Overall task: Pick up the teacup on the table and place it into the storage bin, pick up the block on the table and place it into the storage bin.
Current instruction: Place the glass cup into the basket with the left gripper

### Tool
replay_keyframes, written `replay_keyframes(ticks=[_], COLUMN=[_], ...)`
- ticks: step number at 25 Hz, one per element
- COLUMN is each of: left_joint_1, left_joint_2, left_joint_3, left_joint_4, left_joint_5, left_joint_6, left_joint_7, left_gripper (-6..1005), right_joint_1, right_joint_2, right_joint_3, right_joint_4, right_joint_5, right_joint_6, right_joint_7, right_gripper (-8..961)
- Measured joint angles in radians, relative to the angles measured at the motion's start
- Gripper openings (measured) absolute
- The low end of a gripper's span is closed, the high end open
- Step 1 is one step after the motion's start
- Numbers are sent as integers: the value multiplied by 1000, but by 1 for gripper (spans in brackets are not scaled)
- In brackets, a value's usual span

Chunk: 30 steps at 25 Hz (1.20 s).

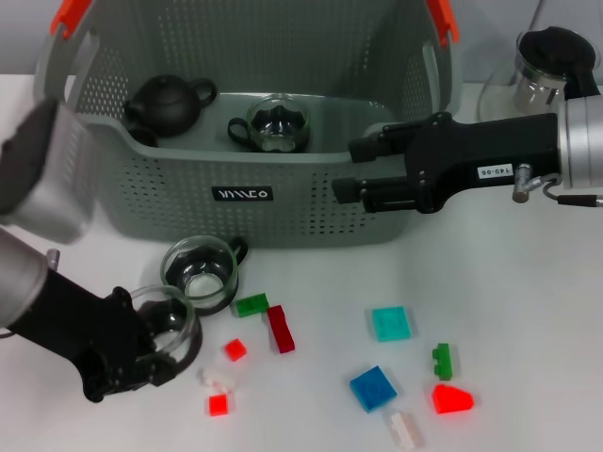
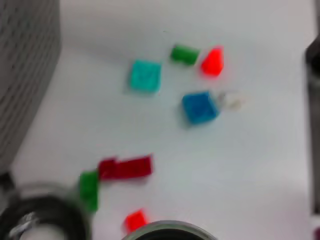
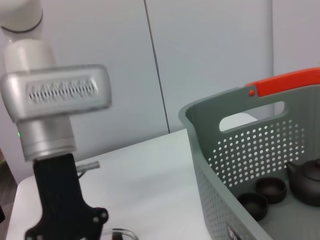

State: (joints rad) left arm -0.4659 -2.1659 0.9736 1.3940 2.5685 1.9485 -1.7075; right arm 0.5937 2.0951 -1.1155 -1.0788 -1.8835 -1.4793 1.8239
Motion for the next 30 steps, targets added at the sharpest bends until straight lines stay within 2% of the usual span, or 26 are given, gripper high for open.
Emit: replay_keyframes(ticks=[3, 5, 8, 10, 14, 17, 22, 26, 30], left_joint_1=[-35, -42, -48, -54, -81, -127, -213, -269, -344], left_joint_2=[1, 7, 32, 42, 63, 76, 93, 126, 150], left_joint_3=[-99, -118, -110, -110, -124, -172, -231, -211, -185], left_joint_4=[27, 37, 43, 44, 48, 46, 5, -68, -186], left_joint_5=[-83, -131, -255, -316, -447, -523, -524, -502, -418], left_joint_6=[110, 123, 123, 123, 122, 115, 27, -120, -257], left_joint_7=[-28, -58, -129, -159, -204, -227, -236, -260, -280], left_gripper=[51, 52, 52, 52, 51, 51, 52, 52, 51], right_joint_1=[-3, -4, -2, -2, -2, 2, 2, -4, -5], right_joint_2=[-2, -3, -6, -11, -29, -46, -64, -88, -109], right_joint_3=[12, 24, 34, 40, 43, 43, 55, 66, 87], right_joint_4=[0, 2, 10, 15, 38, 67, 87, 107, 134], right_joint_5=[0, 0, -2, -5, -8, -8, -9, -13, -15], right_joint_6=[-11, -22, -47, -65, -113, -159, -217, -271, -316], right_joint_7=[0, 0, 0, 0, -3, -5, -6, -4, -2], right_gripper=[642, 642, 641, 641, 642, 642, 641, 642, 642])
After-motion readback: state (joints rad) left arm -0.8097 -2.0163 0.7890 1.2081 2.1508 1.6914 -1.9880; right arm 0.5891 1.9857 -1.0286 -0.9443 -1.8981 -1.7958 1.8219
